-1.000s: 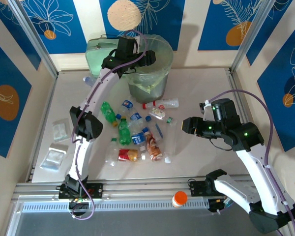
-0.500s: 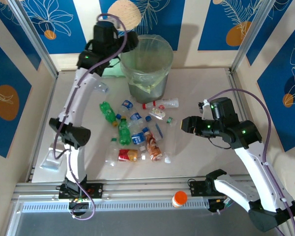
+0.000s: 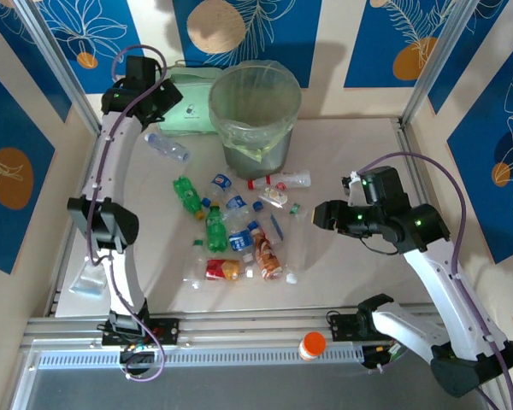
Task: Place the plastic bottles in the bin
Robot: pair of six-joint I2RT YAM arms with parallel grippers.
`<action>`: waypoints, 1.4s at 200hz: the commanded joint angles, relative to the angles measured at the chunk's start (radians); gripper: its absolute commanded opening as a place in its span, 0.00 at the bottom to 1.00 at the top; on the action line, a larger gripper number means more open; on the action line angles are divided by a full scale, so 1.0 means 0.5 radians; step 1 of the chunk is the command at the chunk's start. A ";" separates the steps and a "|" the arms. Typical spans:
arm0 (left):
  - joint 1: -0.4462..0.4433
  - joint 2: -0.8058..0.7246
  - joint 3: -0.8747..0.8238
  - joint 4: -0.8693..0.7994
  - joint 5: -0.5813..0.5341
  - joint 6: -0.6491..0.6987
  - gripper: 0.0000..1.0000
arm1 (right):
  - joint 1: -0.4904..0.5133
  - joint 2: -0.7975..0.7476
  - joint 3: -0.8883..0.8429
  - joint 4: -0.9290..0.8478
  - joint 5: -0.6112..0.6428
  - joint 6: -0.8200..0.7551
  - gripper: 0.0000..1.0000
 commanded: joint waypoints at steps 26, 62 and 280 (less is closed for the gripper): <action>0.169 0.343 0.049 -0.272 0.273 -0.421 0.99 | -0.005 0.032 0.027 -0.007 -0.031 -0.017 0.56; 0.213 0.603 0.123 -0.108 0.556 -0.499 0.99 | -0.006 0.058 0.025 -0.031 -0.010 -0.017 0.56; 0.307 1.194 0.340 -0.240 0.265 -0.775 0.77 | -0.024 0.123 0.050 -0.123 0.059 -0.002 0.56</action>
